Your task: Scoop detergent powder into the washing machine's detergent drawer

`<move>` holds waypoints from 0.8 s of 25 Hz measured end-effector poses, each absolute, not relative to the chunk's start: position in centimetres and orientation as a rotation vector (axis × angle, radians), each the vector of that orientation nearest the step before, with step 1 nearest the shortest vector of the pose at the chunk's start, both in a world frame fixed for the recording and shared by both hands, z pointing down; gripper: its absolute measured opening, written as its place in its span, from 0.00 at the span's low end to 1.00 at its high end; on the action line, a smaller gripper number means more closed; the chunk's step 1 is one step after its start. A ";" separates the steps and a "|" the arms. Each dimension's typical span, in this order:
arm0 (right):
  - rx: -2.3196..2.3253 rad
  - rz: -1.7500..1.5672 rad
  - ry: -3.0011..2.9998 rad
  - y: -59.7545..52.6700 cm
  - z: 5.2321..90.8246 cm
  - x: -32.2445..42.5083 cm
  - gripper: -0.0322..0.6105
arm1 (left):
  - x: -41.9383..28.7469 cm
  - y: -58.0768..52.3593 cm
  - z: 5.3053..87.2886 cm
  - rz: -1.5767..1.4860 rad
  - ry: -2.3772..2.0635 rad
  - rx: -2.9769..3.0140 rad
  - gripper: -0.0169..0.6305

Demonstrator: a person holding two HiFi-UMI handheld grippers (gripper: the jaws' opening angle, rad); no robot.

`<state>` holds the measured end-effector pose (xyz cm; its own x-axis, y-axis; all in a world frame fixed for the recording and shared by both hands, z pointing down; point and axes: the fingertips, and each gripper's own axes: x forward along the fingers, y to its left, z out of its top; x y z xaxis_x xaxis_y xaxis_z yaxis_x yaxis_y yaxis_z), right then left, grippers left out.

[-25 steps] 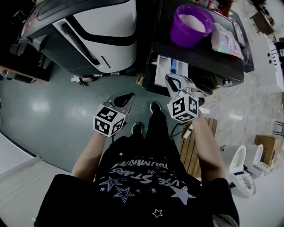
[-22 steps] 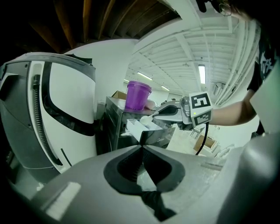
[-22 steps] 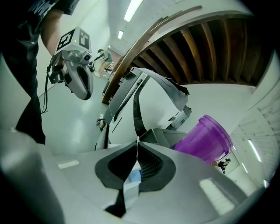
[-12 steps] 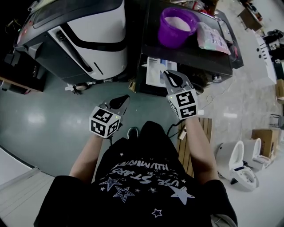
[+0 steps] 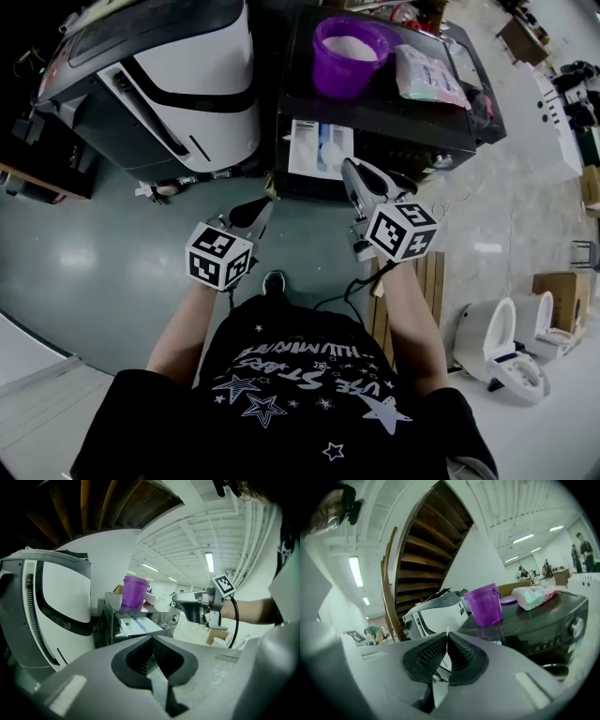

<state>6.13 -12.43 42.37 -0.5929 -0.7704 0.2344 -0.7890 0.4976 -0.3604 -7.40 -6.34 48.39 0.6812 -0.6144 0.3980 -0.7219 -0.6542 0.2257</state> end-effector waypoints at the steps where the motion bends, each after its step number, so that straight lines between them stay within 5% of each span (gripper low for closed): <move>1: 1.390 0.725 -2.697 -11.6 42.3 6.4 0.11 | -6.9 -5.9 48.1 0.400 -1.056 2.528 0.04; 20: 1.290 0.920 -2.830 2.6 40.9 15.8 0.10 | 2.7 5.6 45.8 0.354 -1.257 2.513 0.04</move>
<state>15.81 2.63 40.86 -0.6793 -0.7212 0.1362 -0.6635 0.5241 -0.5339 2.71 5.64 45.80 0.5846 -0.7310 0.3520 -0.8072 -0.5676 0.1617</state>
